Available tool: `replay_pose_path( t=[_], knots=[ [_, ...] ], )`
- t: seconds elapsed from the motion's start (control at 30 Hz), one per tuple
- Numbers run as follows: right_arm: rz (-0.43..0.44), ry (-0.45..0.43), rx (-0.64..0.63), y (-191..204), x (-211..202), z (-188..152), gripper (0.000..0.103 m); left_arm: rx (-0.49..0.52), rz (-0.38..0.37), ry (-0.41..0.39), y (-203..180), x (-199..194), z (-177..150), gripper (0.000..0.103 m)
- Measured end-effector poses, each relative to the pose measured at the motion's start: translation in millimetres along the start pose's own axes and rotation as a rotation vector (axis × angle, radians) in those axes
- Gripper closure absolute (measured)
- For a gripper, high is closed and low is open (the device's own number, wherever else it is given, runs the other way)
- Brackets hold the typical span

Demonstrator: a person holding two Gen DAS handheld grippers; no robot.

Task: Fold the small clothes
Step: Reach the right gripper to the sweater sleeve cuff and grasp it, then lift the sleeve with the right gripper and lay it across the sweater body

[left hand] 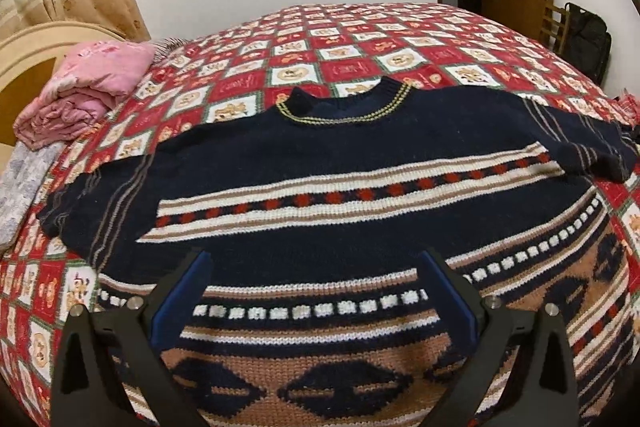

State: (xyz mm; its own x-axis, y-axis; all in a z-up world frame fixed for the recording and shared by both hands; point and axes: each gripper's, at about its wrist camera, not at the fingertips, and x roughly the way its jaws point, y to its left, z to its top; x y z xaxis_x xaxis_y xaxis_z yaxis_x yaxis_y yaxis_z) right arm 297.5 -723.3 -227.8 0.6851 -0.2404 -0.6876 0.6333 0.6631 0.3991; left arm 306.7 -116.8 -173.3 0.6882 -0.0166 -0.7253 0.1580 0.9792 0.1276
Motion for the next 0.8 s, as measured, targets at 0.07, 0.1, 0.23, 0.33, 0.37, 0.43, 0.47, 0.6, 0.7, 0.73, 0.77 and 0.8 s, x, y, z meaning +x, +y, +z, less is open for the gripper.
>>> replay_pose_path(
  t=[0.07, 0.1, 0.23, 0.33, 0.37, 0.43, 0.47, 0.6, 0.7, 0.73, 0.77, 0.8],
  knots=[
    [0.022, -0.021, -0.057, 21.4, -11.1, -2.6, 0.097, -0.002, -0.025, 0.006, 0.2, 0.4, 1.6, 0.0],
    [0.044, -0.033, -0.095, 36.1, -18.8, -5.1, 0.097, -0.008, -0.041, 0.013, 1.6, 0.7, 2.8, 0.0],
    [0.128, -0.058, -0.26, 98.9, -45.3, -23.7, 0.097, -0.045, -0.085, 0.018, 7.7, -1.3, 5.8, 0.0],
    [0.195, -0.06, -0.4, 154.2, -61.7, -49.0, 0.097, -0.06, -0.096, 0.008, 12.2, -5.7, 5.7, 0.0],
    [0.22, -0.056, -0.45, 174.7, -66.8, -61.0, 0.097, -0.058, -0.095, 0.006, 13.0, -6.8, 5.1, 0.0],
    [0.258, -0.044, -0.534, 209.9, -75.4, -84.1, 0.097, -0.057, -0.097, 0.0, 15.7, -9.3, 4.3, 0.0],
    [0.274, -0.039, -0.557, 219.3, -77.9, -92.1, 0.097, -0.058, -0.097, -0.003, 17.8, -10.9, 3.6, 0.0],
    [0.346, 0.005, -0.671, 271.6, -80.3, -143.3, 0.097, -0.074, -0.111, -0.006, 25.7, -12.8, 2.8, 0.0],
    [0.37, 0.037, -0.728, 293.1, -72.3, -173.4, 0.097, -0.076, -0.118, -0.001, 28.3, -11.8, 2.4, 0.0],
    [0.376, 0.056, -0.743, 300.4, -65.4, -184.4, 0.097, -0.079, -0.121, 0.002, 28.9, -10.4, 2.7, 0.0],
    [0.374, 0.066, -0.751, 300.1, -62.3, -190.7, 0.097, -0.079, -0.126, 0.003, 28.8, -10.1, 2.9, 0.0],
    [0.372, 0.082, -0.769, 302.4, -56.2, -198.7, 0.097, -0.079, -0.131, 0.006, 28.2, -8.7, 3.8, 0.0]
  ],
)
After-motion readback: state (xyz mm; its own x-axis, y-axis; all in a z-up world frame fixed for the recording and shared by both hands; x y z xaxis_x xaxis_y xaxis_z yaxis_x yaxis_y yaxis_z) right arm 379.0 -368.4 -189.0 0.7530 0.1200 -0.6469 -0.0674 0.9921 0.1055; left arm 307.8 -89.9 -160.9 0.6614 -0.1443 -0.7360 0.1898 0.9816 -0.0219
